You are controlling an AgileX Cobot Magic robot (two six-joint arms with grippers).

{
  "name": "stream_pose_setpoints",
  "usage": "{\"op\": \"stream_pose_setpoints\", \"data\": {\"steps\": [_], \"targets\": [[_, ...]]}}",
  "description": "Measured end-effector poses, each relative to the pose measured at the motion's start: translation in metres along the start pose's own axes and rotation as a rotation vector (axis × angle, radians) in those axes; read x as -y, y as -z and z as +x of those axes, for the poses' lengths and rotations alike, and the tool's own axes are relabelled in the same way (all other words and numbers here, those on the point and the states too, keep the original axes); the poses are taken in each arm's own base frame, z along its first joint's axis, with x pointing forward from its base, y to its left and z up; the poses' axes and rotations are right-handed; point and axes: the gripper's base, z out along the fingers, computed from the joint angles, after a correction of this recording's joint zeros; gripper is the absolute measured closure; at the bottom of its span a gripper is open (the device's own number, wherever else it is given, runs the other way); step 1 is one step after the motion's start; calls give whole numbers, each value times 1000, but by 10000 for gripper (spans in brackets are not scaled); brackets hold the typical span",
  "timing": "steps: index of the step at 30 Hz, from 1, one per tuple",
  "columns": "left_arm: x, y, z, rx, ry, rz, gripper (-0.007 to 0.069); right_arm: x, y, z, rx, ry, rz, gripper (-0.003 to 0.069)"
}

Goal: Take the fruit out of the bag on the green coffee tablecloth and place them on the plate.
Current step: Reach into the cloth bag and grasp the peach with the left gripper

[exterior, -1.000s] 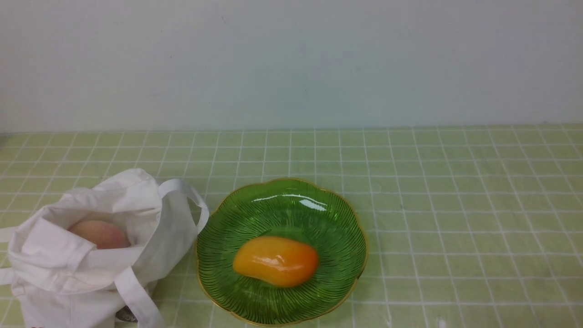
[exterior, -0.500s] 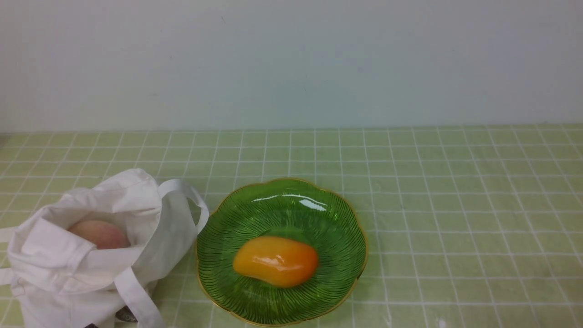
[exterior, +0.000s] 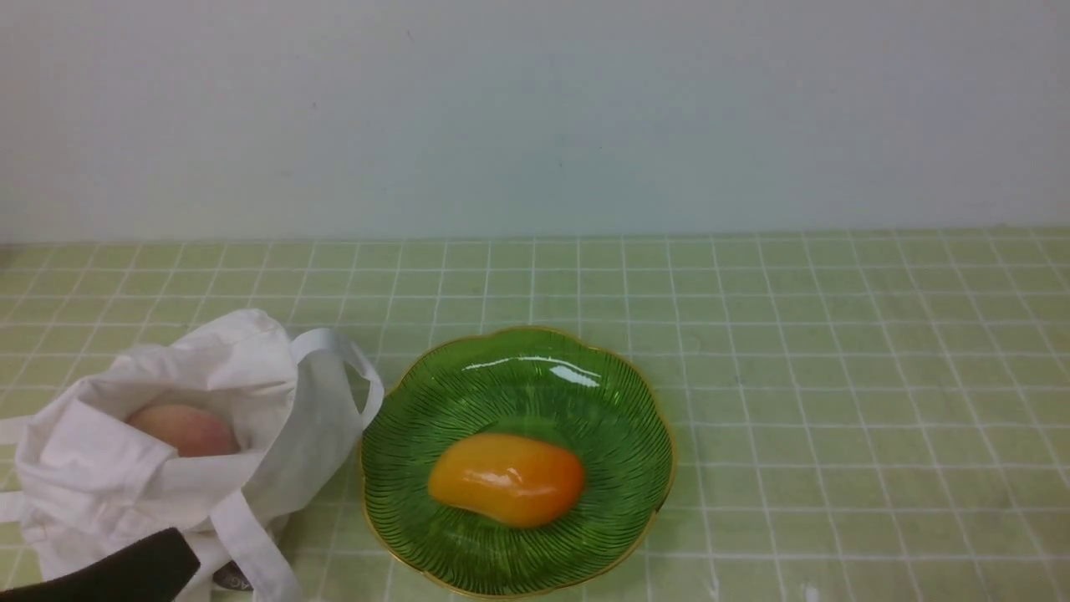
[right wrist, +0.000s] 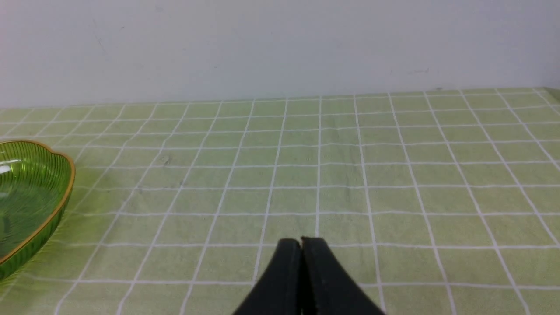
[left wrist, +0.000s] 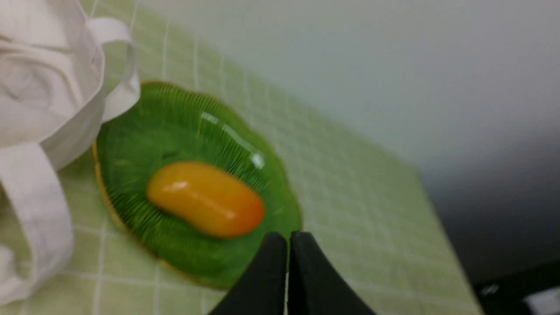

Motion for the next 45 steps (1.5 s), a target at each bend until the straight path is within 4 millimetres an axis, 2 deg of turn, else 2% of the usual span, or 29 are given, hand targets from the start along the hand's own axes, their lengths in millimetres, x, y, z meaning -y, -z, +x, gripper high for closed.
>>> {"op": "stream_pose_setpoints", "data": {"steps": [1, 2, 4, 6, 7, 8, 10, 11, 12, 15, 16, 17, 18, 20, 24, 26, 27, 29, 32, 38, 45], "targets": [[1, 0, -2, -13, -8, -10, 632, 0, 0, 0, 0, 0, 0, 673], [6, -6, -16, -137, -79, -105, 632, 0, 0, 0, 0, 0, 0, 673], [7, -13, -33, -249, -154, -216, 632, 0, 0, 0, 0, 0, 0, 673], [9, -20, -54, -314, -218, -308, 632, 0, 0, 0, 0, 0, 0, 673], [7, -22, -54, -329, -221, -322, 632, 0, 0, 0, 0, 0, 0, 673], [8, -31, -72, -366, -263, -389, 631, 0, 0, 0, 0, 0, 0, 673], [5, -43, -92, -398, -313, -469, 623, 0, 0, 0, 0, 0, 0, 673], [6, -44, -95, -394, -323, -481, 621, 0, 0, 0, 0, 0, 0, 673], [1, -58, -108, -425, -349, -534, 601, 0, 0, 0, 0, 0, 0, 673], [-4, -73, -121, -447, -376, -577, 562, 0, 0, 0, 0, 0, 0, 673], [-8, -91, -132, -449, -389, -592, 508, 0, 0, 0, 0, 0, 0, 673], [-9, -94, -134, -448, -393, -596, 508, 0, 0, 0, 0, 0, 0, 673], [-10, -100, -137, -450, -393, -597, 476, 0, 0, 0, 0, 0, 0, 673], [-17, -125, -146, -466, -391, -604, 384, 0, 0, 0, 0, 0, 0, 673], [-34, -158, -152, -515, -403, -630, 270, 0, 0, 0, 0, 0, 0, 673], [-50, -179, -151, -574, -431, -672, 208, 0, 0, 0, 0, 0, 0, 673], [-50, -179, -151, -574, -431, -672, 208, 0, 0, 0, 0, 0, 0, 673], [-67, -195, -147, -645, -463, -715, 157, 0, 0, 0, 0, 0, 0, 673], [-84, -211, -137, -721, -461, -739, 136, 0, 0, 0, 0, 0, 0, 673], [-105, -229, -123, -823, -472, -749, 135, 0, 0, 0, 0, 0, 0, 673], [-116, -236, -122, -866, -539, -790, 135, 0, 0, 0, 0, 0, 0, 673]]}}
